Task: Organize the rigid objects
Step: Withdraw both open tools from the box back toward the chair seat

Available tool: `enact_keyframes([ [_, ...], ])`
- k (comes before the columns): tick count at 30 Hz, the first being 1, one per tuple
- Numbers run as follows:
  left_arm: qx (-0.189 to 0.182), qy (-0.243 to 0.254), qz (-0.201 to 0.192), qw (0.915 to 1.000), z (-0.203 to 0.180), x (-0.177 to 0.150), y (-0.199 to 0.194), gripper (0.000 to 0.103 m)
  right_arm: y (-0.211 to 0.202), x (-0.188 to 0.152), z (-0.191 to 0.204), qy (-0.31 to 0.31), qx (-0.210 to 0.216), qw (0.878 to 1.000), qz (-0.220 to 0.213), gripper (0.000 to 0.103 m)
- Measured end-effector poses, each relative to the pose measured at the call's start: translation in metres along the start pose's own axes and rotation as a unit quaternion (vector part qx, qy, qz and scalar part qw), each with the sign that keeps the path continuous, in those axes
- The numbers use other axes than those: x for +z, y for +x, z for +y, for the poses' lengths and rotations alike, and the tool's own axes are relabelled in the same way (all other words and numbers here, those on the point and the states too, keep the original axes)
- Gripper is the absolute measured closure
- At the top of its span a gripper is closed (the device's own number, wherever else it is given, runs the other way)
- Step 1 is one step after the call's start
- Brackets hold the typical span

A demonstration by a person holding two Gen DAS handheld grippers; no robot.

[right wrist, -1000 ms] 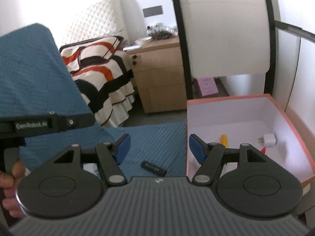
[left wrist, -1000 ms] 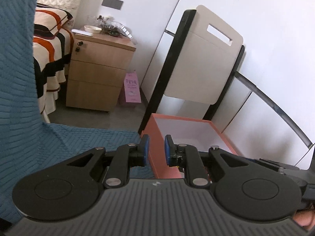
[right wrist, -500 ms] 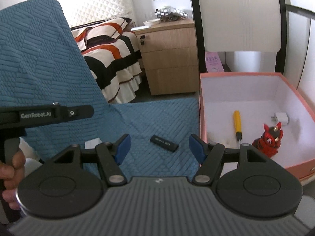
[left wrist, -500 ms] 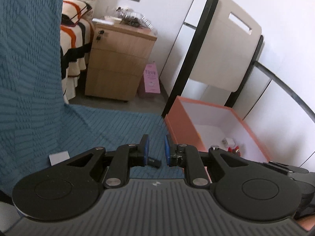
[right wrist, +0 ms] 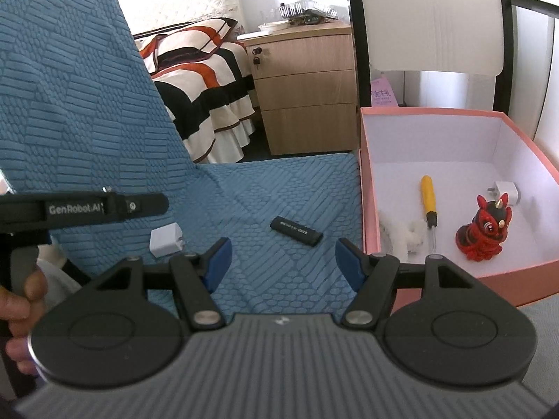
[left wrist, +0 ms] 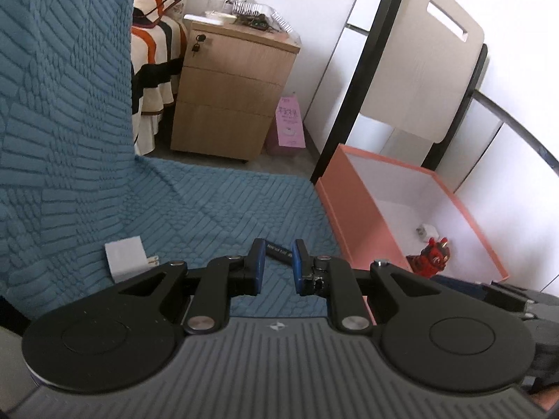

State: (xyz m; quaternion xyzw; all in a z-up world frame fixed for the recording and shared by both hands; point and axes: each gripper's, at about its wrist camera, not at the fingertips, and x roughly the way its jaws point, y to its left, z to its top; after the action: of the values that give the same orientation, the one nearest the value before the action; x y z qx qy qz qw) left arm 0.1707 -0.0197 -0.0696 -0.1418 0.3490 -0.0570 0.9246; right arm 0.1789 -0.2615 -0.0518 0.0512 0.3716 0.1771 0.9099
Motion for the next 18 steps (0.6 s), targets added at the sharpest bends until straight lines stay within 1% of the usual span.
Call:
enact_keyframes([
  [4,0.004,-0.003,0.001,1.0,0.007,-0.007,0.001,0.083,0.004,-0.005,0.002,-0.005,-0.001,1.0,-0.003,0.035],
  [7,0.009,-0.025,-0.012,0.9996,0.019,-0.012,0.006,0.083,0.008,-0.011,0.003,-0.017,0.0,1.0,0.0,0.035],
  [11,0.012,-0.042,0.003,0.999,0.031,-0.022,0.022,0.083,0.017,-0.018,0.005,-0.017,0.011,1.0,0.005,0.035],
  [18,0.029,-0.046,0.023,0.9983,0.044,-0.028,0.043,0.082,0.03,-0.021,0.014,-0.034,0.017,0.999,-0.008,0.035],
])
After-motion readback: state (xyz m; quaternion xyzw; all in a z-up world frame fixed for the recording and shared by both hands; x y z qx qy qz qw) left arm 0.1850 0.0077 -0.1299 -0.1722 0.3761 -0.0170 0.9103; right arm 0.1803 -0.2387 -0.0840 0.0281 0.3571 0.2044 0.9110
